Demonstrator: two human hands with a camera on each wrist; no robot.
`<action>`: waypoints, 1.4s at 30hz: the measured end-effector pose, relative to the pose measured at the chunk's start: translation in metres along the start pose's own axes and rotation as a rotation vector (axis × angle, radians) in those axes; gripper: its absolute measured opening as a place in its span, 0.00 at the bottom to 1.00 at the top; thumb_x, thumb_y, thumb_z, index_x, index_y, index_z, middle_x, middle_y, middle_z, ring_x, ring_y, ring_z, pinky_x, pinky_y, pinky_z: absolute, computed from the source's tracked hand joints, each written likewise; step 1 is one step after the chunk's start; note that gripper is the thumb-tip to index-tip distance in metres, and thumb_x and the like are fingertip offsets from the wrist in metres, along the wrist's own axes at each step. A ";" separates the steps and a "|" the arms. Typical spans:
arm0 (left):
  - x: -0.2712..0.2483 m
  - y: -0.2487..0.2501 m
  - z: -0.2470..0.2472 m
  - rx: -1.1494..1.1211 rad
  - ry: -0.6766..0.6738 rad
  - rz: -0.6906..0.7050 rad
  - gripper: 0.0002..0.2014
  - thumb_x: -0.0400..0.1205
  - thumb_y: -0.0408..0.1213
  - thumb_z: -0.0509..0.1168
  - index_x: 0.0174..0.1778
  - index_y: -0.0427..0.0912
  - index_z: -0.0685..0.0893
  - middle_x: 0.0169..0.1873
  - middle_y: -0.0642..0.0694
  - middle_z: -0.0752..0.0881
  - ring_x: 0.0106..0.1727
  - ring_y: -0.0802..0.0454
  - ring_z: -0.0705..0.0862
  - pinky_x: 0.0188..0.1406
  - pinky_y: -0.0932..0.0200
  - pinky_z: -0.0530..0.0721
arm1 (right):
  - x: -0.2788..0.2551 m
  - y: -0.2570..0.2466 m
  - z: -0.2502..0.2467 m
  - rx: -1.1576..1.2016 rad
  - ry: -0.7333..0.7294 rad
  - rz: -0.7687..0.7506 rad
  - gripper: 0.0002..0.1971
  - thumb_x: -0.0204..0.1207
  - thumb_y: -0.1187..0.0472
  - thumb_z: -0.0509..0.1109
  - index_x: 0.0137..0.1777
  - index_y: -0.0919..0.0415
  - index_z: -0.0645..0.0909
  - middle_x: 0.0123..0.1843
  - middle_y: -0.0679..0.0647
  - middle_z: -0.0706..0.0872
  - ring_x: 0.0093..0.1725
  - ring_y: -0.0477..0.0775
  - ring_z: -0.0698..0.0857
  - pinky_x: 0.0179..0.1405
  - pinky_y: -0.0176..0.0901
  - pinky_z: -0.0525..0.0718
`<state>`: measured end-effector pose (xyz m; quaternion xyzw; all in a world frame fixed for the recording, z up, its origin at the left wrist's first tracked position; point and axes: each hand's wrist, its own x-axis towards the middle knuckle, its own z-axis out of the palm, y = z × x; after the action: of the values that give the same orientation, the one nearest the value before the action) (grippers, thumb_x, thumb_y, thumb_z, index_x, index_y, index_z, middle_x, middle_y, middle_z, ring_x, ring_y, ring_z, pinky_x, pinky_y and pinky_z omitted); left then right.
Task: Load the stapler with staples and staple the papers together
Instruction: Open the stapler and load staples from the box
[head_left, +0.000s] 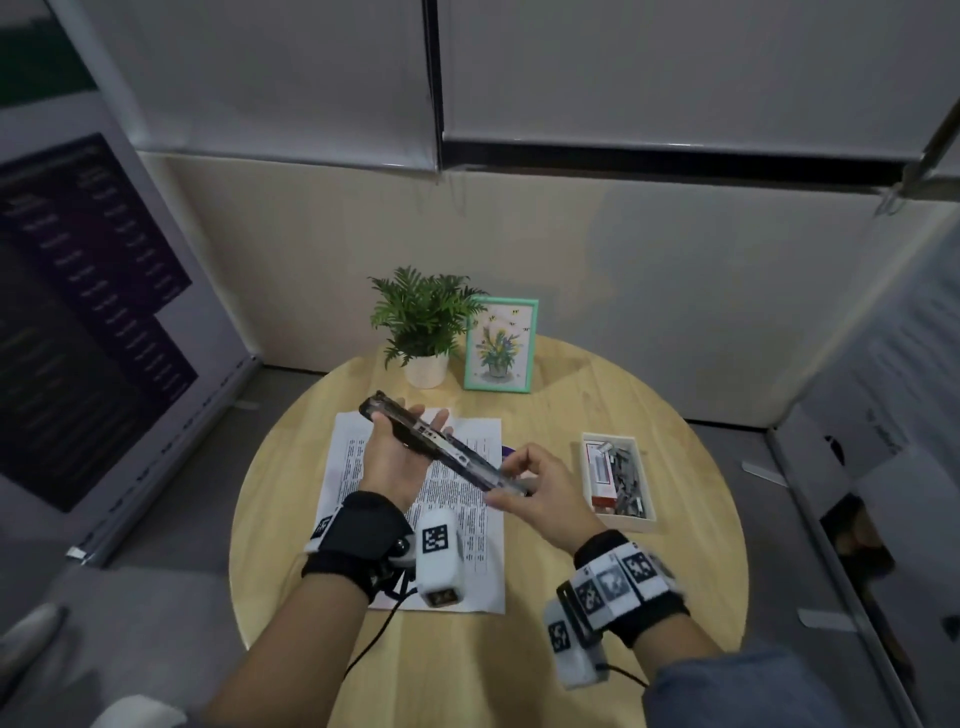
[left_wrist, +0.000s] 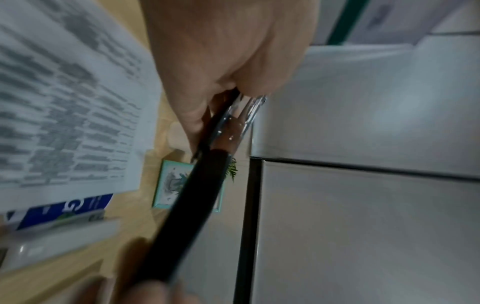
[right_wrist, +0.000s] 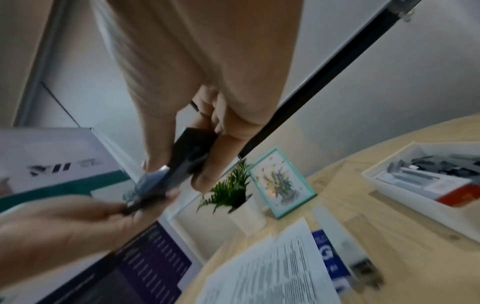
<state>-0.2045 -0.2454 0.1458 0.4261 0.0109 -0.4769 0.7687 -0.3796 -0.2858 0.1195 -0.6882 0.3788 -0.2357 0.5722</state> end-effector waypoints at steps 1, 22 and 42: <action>0.002 -0.001 0.000 -0.015 0.003 0.002 0.26 0.86 0.52 0.43 0.70 0.36 0.67 0.50 0.42 0.78 0.51 0.41 0.84 0.51 0.45 0.80 | -0.002 0.005 0.007 -0.068 -0.019 -0.002 0.18 0.66 0.63 0.80 0.52 0.57 0.76 0.47 0.52 0.81 0.45 0.48 0.84 0.50 0.47 0.87; 0.021 -0.066 0.042 0.618 -0.202 -0.020 0.10 0.87 0.46 0.51 0.49 0.44 0.69 0.36 0.46 0.75 0.31 0.52 0.73 0.35 0.55 0.78 | 0.052 0.081 -0.095 -0.614 0.230 0.422 0.14 0.82 0.55 0.58 0.56 0.65 0.79 0.53 0.63 0.87 0.46 0.65 0.87 0.41 0.49 0.83; 0.044 -0.102 0.032 0.690 -0.142 -0.138 0.09 0.87 0.44 0.51 0.44 0.47 0.70 0.33 0.47 0.77 0.26 0.54 0.75 0.28 0.57 0.76 | 0.103 0.129 -0.136 -0.857 0.272 0.624 0.10 0.80 0.68 0.59 0.52 0.71 0.81 0.54 0.66 0.87 0.52 0.67 0.87 0.39 0.46 0.78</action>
<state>-0.2692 -0.3173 0.0817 0.6247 -0.1756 -0.5316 0.5444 -0.4529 -0.4573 0.0150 -0.6780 0.6977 0.0338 0.2290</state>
